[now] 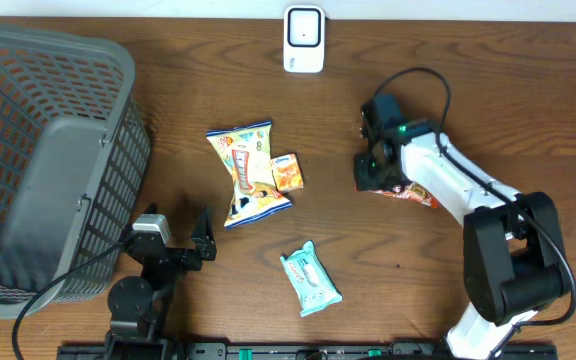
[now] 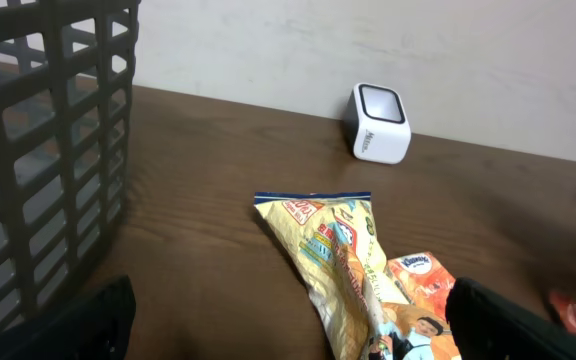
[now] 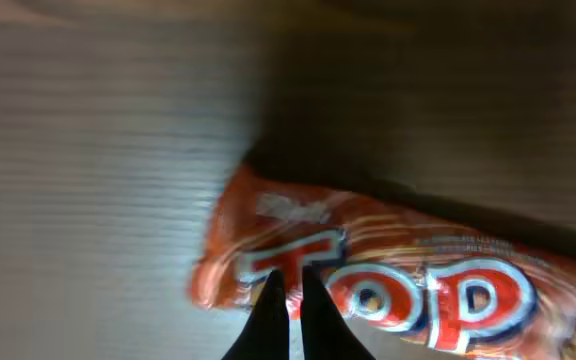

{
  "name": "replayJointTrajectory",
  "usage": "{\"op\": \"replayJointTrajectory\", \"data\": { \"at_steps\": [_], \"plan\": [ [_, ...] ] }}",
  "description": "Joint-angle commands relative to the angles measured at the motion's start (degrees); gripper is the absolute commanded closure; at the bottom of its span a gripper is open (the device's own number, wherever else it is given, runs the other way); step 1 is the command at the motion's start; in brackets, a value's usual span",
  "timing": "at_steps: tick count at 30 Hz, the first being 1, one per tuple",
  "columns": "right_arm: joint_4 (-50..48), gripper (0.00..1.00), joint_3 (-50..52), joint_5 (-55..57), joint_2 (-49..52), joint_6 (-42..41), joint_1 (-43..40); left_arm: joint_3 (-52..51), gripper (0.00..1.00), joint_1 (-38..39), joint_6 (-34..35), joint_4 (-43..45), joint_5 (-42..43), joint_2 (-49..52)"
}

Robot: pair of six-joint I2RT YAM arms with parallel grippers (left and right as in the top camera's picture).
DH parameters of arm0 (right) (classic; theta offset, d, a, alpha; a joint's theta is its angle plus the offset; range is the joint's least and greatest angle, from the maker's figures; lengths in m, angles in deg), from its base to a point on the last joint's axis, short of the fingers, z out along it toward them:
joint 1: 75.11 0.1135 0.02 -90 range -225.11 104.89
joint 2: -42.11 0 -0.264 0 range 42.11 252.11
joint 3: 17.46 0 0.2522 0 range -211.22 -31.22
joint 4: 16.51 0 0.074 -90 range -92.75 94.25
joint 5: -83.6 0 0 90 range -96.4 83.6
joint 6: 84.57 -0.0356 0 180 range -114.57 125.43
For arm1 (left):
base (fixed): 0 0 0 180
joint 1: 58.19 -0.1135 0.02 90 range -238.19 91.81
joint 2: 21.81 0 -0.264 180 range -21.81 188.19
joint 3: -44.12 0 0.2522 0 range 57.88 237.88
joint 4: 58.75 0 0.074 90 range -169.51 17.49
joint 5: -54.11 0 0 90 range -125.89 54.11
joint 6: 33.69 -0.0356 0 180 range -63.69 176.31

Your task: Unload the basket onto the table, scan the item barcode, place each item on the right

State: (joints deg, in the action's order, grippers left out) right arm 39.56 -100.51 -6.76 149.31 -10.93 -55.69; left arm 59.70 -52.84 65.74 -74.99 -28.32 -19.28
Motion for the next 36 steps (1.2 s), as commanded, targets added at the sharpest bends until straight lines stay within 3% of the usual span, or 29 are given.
{"op": "replayJointTrajectory", "data": {
  "at_steps": [1,7,13,17,28,32,36],
  "plan": [
    [-4.17,0.99,3.74,5.27,0.96,-1.42,-0.92,-1.60,0.02,-0.24,0.76,-0.83,0.37,-0.04],
    [-2.32,0.99,-1.25,2.95,1.07,1.01,-1.01,-1.60,0.02,-0.24,0.76,-0.81,0.37,-0.04],
    [12.39,0.99,-13.53,1.77,-0.15,1.16,-1.01,-1.60,0.02,-0.24,0.76,-0.81,0.37,-0.04],
    [16.31,0.99,-14.08,1.81,-0.74,0.52,-1.03,-1.60,0.02,-0.24,0.76,-0.81,0.37,-0.04],
    [1.07,0.99,4.28,8.09,-0.68,-5.84,-1.90,-1.60,0.02,-0.24,0.76,-0.81,0.37,-0.04],
    [0.94,0.99,3.23,9.68,-0.74,-5.81,-2.89,-1.60,0.02,-0.24,0.76,-0.81,0.37,-0.04],
    [9.07,0.99,-5.81,5.73,-1.01,-5.22,-2.97,-1.60,0.02,-0.24,0.76,-0.81,0.37,-0.04]
  ]
}}
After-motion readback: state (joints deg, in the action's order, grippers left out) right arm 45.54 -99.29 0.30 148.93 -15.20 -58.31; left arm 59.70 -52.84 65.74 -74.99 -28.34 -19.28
